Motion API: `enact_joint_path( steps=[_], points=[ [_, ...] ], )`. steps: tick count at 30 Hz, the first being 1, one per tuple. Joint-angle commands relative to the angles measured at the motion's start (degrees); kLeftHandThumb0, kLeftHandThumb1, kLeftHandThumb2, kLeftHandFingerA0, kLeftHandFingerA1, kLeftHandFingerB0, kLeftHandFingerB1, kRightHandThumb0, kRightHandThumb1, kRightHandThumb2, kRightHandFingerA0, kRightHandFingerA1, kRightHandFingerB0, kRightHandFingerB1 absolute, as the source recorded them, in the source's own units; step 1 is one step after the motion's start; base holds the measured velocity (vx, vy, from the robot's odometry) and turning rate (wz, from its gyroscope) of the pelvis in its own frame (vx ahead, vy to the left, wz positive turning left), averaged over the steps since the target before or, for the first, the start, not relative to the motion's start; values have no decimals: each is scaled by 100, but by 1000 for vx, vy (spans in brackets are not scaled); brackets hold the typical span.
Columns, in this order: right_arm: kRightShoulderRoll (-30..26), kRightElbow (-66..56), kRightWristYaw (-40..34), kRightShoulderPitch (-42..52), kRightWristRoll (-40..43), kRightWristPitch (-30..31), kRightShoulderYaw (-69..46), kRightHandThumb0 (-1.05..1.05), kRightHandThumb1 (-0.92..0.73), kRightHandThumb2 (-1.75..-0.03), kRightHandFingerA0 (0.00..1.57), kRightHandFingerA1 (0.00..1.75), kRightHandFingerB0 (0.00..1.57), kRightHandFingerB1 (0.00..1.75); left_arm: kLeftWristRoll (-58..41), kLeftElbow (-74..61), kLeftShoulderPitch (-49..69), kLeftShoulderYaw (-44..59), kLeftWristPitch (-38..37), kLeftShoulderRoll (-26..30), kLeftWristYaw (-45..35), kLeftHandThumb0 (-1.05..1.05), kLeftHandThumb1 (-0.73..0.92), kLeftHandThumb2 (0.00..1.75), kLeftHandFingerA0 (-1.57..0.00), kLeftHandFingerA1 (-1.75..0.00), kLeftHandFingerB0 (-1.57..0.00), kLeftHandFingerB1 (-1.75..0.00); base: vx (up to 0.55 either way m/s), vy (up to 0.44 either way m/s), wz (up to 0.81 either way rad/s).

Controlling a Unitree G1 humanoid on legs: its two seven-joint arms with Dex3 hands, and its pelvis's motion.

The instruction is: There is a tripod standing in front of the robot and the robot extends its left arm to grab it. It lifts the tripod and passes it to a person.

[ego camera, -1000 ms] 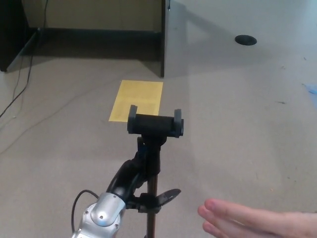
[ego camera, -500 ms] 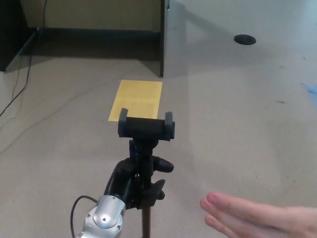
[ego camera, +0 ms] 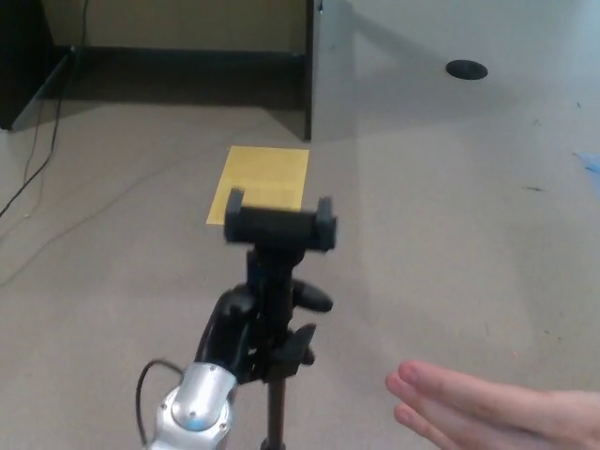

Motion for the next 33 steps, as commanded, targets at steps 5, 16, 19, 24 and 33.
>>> enact_joint_path(
  steps=[5,16,19,24,33],
  points=[
    [-30,125,17,-142,8,96,-43,-42,-69,-61,71,44,49,37,-343,-1785,-300,-297,354,-65,-726,0,76,82,-110,-128,-82,-111,0,0,0],
    [-60,174,1,65,-40,27,24,-41,-71,-61,68,43,49,37,-559,-3418,-842,-479,1599,-1,-1159,-11,74,83,-108,-127,-85,-109,0,0,0],
    [-68,155,-9,59,-46,35,31,-42,-71,-61,67,42,48,36,-832,-3494,-1690,-231,1965,40,-1354,-9,72,84,-107,-128,-85,-106,0,0,0],
    [-75,97,25,29,-28,110,16,-42,-71,-62,67,42,49,37,-821,-3676,-2795,-59,2570,25,-1312,-10,72,83,-113,-126,-85,-109,0,0,0],
    [-63,203,-9,-6,-64,52,51,-41,-71,-62,66,42,47,36,-1036,-4015,-3944,-206,3332,-331,-1369,-12,77,72,-107,-127,-83,-102,0,0,0]
  ],
)
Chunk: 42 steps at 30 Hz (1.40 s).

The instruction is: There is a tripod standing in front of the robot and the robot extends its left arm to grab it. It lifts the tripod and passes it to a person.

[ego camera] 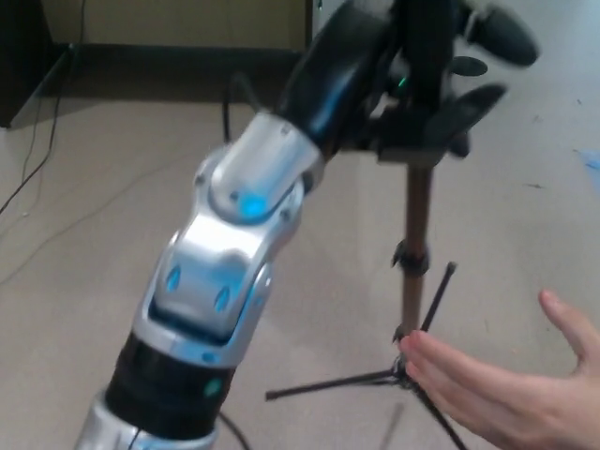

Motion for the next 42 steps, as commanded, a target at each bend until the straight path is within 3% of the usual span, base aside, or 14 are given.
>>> enact_joint_path(
  steps=[1,13,20,23,32,34,35,36,37,38,39,40,41,42],
  points=[
    [-56,57,-11,-16,-54,43,14,-42,-71,-62,68,43,48,37,-383,-690,-1126,-4,953,-294,-57,-10,75,75,-107,-127,-85,-104,0,0,0],
    [46,110,133,-88,67,128,-52,-41,-70,-61,65,41,46,36,15,-1100,-1052,-1247,1331,-1064,242,-18,69,84,-105,-135,-84,-112,0,0,0],
    [-11,-79,98,-47,-20,141,4,-40,-70,-62,66,42,47,36,108,-1482,-833,-1626,1524,-980,313,-18,67,86,-110,-134,-82,-114,0,0,0],
    [4,26,107,-59,-23,34,25,-39,-71,-62,67,42,48,36,33,-1785,-496,-1784,1731,-903,316,-16,67,85,-111,-129,-86,-96,0,0,0],
    [9,-65,114,-79,-21,124,30,-40,-71,-62,67,42,49,37,37,-2159,-35,-2030,2073,-794,382,-18,66,84,-110,-131,-79,-112,0,0,0],
    [2,-51,99,-101,-43,115,44,-40,-71,-62,66,42,48,36,125,-2241,47,-2077,2172,-696,438,-38,72,62,-83,-65,-59,-42,0,0,0],
    [-8,-50,111,-105,-46,97,49,-40,-71,-62,66,42,48,36,225,-2243,42,-2124,2112,-623,463,-38,72,62,-83,-65,-59,-42,0,0,0],
    [-1,-30,97,-129,-53,98,52,-40,-71,-62,66,42,48,36,438,-2280,-47,-2230,2131,-417,451,-67,52,82,-26,-49,-9,-38,0,0,0],
    [-4,-27,96,-134,-55,103,54,-41,-70,-61,65,41,46,36,521,-2289,-50,-2273,2101,-348,452,-73,47,82,-14,-43,-4,-21,0,0,0],
    [-12,-39,103,-120,-51,96,53,-41,-70,-61,65,42,46,36,632,-2311,-35,-2338,2054,-237,449,-77,55,57,-8,-28,0,-11,0,0,0],
    [-18,-55,112,-96,-40,76,48,-41,-70,-61,65,42,46,36,673,-2337,-24,-2371,2059,-176,442,-77,55,57,-8,-28,0,-11,0,0,0],
    [-23,-82,97,-83,-48,76,52,-42,-70,-61,65,42,47,36,781,-2315,2,-2435,1913,-61,443,-82,45,81,-6,-26,0,-1,0,0,0],
    [-23,-89,89,-79,-54,74,55,-42,-70,-61,65,42,47,36,792,-2323,19,-2438,1922,-41,432,-88,54,61,0,-27,0,-1,0,0,0],
    [-20,-77,97,-80,-40,53,47,-41,-70,-61,65,42,46,36,772,-2325,67,-2425,1904,-20,412,-83,46,88,0,-13,0,0,0,0,0]
  ],
)
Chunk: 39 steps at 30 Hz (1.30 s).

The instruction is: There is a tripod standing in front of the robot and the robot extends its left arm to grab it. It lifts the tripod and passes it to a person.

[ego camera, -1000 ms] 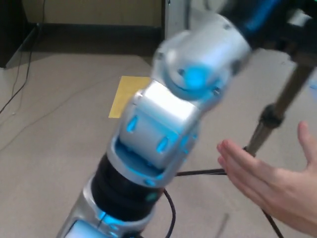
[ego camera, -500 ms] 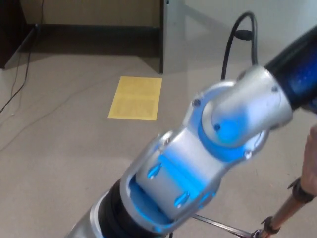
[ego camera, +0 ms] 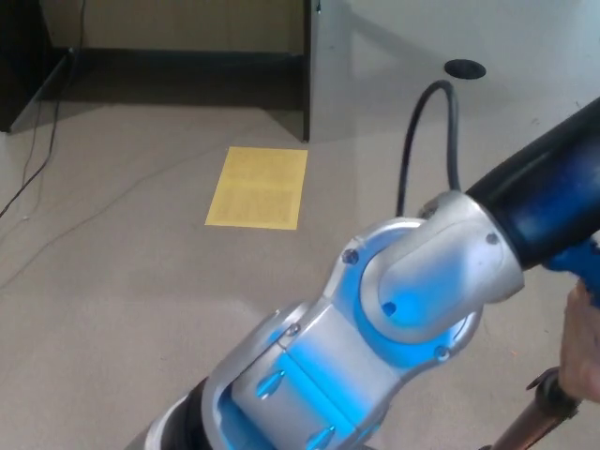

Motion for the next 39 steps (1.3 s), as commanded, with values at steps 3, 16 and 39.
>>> enact_joint_path(
  steps=[3,16,39],
  points=[
    [-29,-29,122,4,82,88,-83,-41,-70,-61,63,41,46,36,383,-11,239,-10,-263,222,3,-83,46,88,0,-8,0,0,0,0,0],
    [-35,104,-11,-33,-37,-26,-21,-41,-70,-61,67,43,48,37,165,184,950,1173,-766,1173,-404,-88,46,58,0,0,0,0,0,0,0],
    [-82,194,22,-192,102,41,-177,-40,-69,-61,65,42,45,35,61,3445,5698,4106,-4388,2581,-278,-28,25,82,-3,-50,0,-47,0,0,0]
  ],
)
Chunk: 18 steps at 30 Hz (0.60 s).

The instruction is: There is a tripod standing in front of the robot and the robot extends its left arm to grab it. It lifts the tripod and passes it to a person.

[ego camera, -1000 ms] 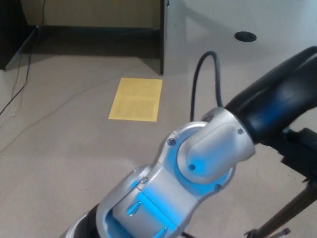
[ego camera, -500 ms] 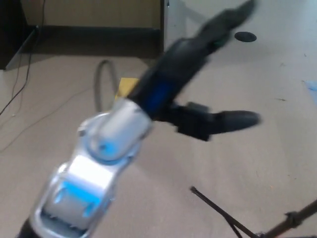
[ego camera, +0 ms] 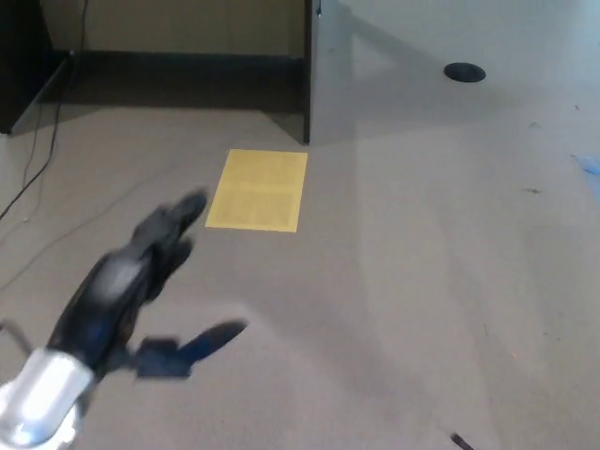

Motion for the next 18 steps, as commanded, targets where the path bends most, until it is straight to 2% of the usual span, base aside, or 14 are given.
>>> enact_joint_path(
  steps=[1,2,3,4,8,10,11,12,15,18],
  points=[
    [-108,62,-44,-133,83,16,-148,-41,-68,-61,66,42,44,35,237,2996,1014,651,-2710,546,394,-25,28,83,-3,-50,0,-46,0,0,0],
    [-107,60,-41,-92,89,0,-149,-41,-68,-61,66,42,43,35,210,3232,1079,694,-2810,534,422,-38,43,53,-18,-35,-21,-28,0,0,0],
    [-103,64,-30,-31,101,-18,-151,-41,-68,-61,66,42,43,35,154,3425,1167,744,-2877,504,432,-38,43,53,-18,-35,-21,-28,0,0,0],
    [-92,104,-50,-69,94,-32,-148,-41,-67,-61,66,42,43,35,95,3885,1131,809,-2958,503,462,-23,31,85,-5,-51,-2,-47,0,0,0],
    [-46,86,-78,13,142,-10,-183,-40,-69,-61,63,41,41,34,123,5022,1148,906,-3227,495,817,-21,32,86,-9,-51,-7,-48,0,0,0],
    [-15,124,-106,-1,136,-33,-175,-40,-69,-60,63,41,41,34,593,5651,1052,602,-3297,722,1332,-23,33,88,-12,-52,-11,-50,0,0,0],
    [0,137,-121,-10,127,-18,-167,-41,-68,-60,65,41,42,34,690,5886,967,522,-3236,785,1454,-39,48,55,-30,-34,-29,-31,0,0,0],
    [21,139,-136,-8,136,0,-175,-41,-69,-61,64,41,41,34,724,6160,838,468,-3113,845,1507,-45,43,63,-30,-40,-31,-38,0,0,0],
    [26,128,-130,66,189,26,-223,-41,-68,-61,65,41,42,34,501,6350,663,539,-2863,889,1191,-42,42,64,-32,-43,-31,-39,0,0,0],
    [-9,191,-172,98,136,-5,-195,-40,-68,-60,66,41,43,34,557,6537,629,416,-2921,969,1167,-42,41,63,-32,-42,-29,-38,0,0,0]
  ],
)
